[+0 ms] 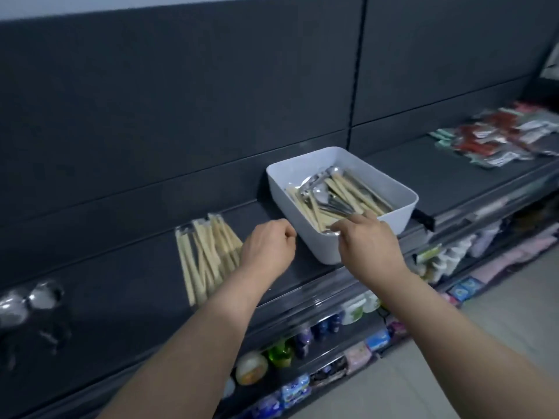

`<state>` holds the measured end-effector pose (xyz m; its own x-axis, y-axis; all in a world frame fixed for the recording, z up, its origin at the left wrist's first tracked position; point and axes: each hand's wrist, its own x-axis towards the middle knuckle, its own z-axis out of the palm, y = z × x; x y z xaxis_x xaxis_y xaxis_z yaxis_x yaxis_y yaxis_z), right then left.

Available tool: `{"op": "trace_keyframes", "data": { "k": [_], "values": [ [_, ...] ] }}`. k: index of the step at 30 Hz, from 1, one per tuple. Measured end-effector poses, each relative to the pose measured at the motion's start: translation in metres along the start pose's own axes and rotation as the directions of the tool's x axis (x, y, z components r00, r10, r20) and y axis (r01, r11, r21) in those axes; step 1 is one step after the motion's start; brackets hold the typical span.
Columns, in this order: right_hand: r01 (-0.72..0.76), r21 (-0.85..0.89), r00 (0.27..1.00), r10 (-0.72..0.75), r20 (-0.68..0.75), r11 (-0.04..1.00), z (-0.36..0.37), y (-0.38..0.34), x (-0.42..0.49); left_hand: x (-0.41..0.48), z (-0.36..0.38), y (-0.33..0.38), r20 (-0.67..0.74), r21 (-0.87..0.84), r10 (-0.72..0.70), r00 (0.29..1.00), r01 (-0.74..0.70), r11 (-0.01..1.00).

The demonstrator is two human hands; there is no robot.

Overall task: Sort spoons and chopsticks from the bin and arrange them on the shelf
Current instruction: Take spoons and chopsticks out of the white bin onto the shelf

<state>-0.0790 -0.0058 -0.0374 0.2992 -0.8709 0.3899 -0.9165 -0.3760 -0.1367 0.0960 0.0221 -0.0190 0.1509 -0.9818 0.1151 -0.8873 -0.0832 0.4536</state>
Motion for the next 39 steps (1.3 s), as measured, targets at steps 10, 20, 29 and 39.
{"op": "trace_keyframes", "data": {
  "k": [10, 20, 29, 39],
  "values": [
    [-0.043, 0.051, 0.998, 0.041, 0.054, 0.998, 0.004, 0.087, 0.048, 0.069, 0.028, 0.07, -0.111, 0.098, 0.053, 0.992, -0.043, 0.994],
    [-0.164, 0.008, 0.944, 0.154, 0.293, 0.986, 0.03, 0.129, 0.126, 0.191, 0.085, 0.082, 0.156, 0.088, -0.094, 0.983, 0.08, 0.993],
    [-0.027, -0.068, 0.882, 0.056, 0.468, 0.997, 0.061, 0.117, 0.184, 0.212, 0.096, 0.065, 0.155, 0.06, -0.127, 0.98, 0.119, 0.991],
    [-0.061, 0.123, 0.904, 0.003, 0.427, 0.991, 0.034, 0.151, 0.227, 0.216, 0.123, 0.094, 0.192, 0.023, -0.275, 0.942, 0.276, 0.961]
  ]
}}
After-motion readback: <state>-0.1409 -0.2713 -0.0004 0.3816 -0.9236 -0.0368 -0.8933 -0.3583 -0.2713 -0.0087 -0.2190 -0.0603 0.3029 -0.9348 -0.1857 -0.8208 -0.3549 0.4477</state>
